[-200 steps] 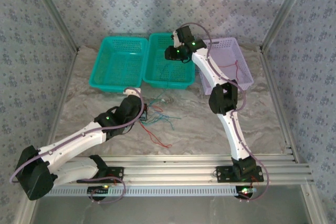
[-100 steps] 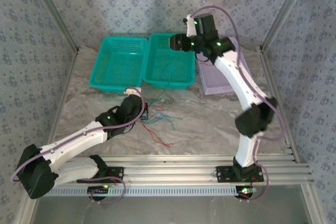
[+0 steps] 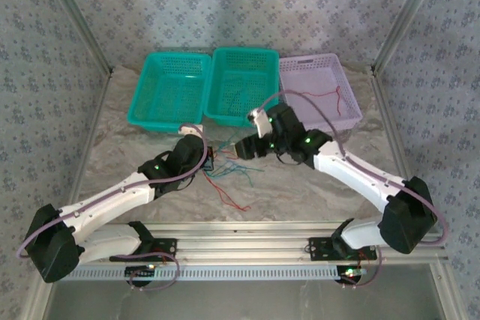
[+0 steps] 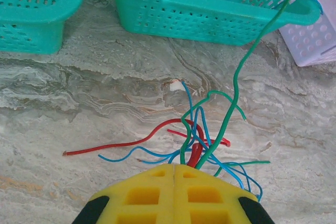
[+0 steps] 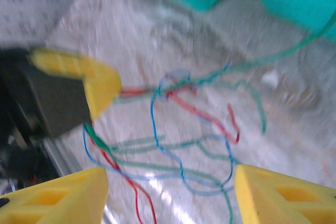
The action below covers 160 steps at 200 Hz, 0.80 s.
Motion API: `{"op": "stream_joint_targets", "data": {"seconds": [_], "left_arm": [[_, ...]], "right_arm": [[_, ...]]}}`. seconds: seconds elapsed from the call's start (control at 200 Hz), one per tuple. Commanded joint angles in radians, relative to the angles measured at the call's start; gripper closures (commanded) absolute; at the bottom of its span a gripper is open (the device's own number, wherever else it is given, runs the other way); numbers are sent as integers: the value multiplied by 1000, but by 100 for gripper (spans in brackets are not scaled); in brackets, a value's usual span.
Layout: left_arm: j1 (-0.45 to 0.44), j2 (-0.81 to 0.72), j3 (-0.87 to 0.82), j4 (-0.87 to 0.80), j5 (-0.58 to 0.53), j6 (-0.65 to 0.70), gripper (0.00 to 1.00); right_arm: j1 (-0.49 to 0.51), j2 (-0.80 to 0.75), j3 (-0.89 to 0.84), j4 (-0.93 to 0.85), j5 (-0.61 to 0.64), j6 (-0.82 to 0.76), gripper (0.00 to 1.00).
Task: Untangle the cables
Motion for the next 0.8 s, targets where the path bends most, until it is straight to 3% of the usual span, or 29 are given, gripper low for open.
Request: {"op": "stream_joint_targets", "data": {"seconds": [0.0,0.555,0.645,0.794], "left_arm": [[1,-1,36,28,24,-22,100],[-8,-19,12,62,67,-74,100],[-8,-31,-2,65,67,-79,100],[-9,-44,-21,68,65,-82,100]], "right_arm": [[39,-19,-39,74,36,-34,34],[130,183,-20,184,137,-36,41],[128,190,-15,185,147,-36,48],[127,197,-9,177,151,-32,70]]}}
